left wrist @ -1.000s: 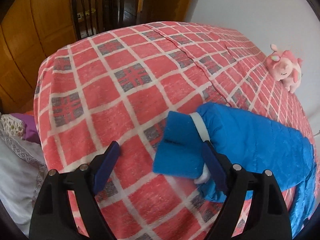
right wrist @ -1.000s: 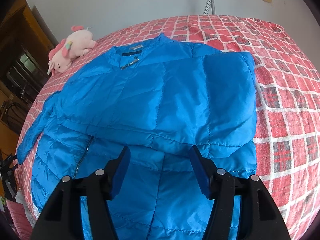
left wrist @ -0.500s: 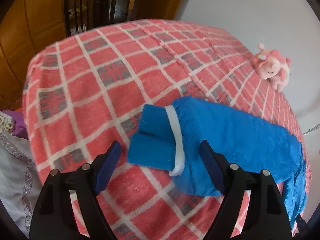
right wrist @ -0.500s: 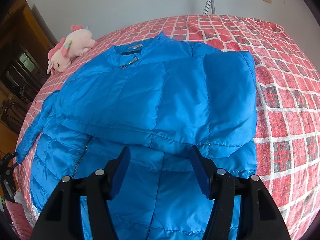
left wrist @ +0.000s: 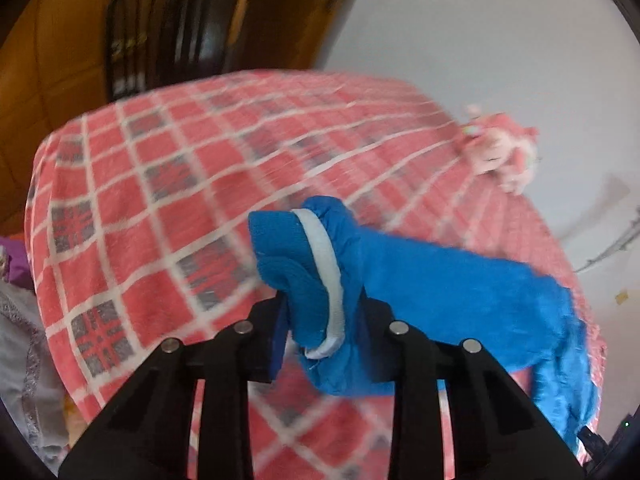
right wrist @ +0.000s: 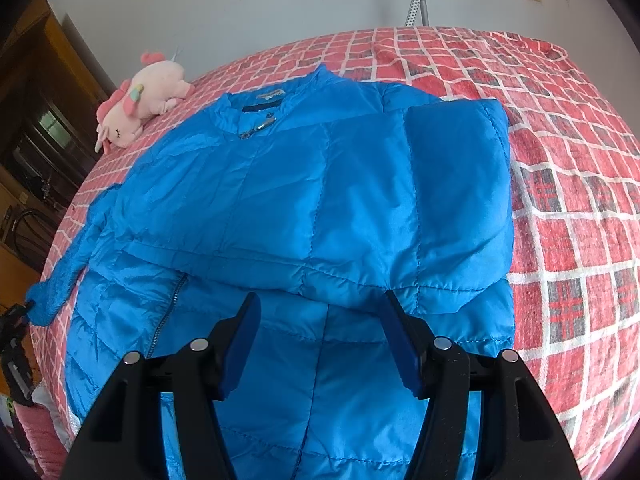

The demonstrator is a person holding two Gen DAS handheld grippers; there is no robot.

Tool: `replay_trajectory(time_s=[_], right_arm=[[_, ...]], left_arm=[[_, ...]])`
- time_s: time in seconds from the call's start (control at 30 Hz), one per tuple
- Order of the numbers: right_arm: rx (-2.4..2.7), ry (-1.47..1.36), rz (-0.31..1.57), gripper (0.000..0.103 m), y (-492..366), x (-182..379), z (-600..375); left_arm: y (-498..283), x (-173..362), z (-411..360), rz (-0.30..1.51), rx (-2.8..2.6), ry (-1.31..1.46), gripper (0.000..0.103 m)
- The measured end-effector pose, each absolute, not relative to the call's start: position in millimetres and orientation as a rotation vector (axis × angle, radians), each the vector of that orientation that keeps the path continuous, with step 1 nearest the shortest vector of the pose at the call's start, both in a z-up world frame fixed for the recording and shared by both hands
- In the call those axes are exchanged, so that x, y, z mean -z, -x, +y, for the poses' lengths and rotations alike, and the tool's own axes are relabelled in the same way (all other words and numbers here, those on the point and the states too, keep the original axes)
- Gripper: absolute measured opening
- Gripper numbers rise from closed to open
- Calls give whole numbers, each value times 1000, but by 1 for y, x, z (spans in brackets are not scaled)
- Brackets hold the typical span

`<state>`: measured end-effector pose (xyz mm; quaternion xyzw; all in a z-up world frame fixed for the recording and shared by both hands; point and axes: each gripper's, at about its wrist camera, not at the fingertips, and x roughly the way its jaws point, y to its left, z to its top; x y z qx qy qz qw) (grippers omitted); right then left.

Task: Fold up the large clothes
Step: 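Grasp the other blue sleeve cuff with the left tool, then fold the held sleeve across the jacket body with the left tool, release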

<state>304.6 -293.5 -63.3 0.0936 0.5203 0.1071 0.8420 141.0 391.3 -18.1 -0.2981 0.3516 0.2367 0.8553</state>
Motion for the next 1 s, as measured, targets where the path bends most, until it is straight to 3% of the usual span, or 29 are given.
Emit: replay_trajectory(time_s=[0.2, 0.4, 0.7, 0.83, 1.0], right_arm=[[-220, -184, 1099, 62, -302, 61, -291], [-219, -177, 1092, 62, -301, 58, -291], [-207, -154, 1088, 62, -301, 58, -291], [-205, -151, 1091, 62, -303, 60, -292], [-200, -146, 1099, 62, -306, 64, -292]], left_arm=[[-171, -44, 304, 645, -304, 488, 27], [-232, -73, 174, 671, 8, 324, 27], [-322, -33, -1, 840, 299, 167, 27], [-353, 3, -24, 922, 315, 137, 27], [-361, 29, -25, 1016, 420, 166, 41]])
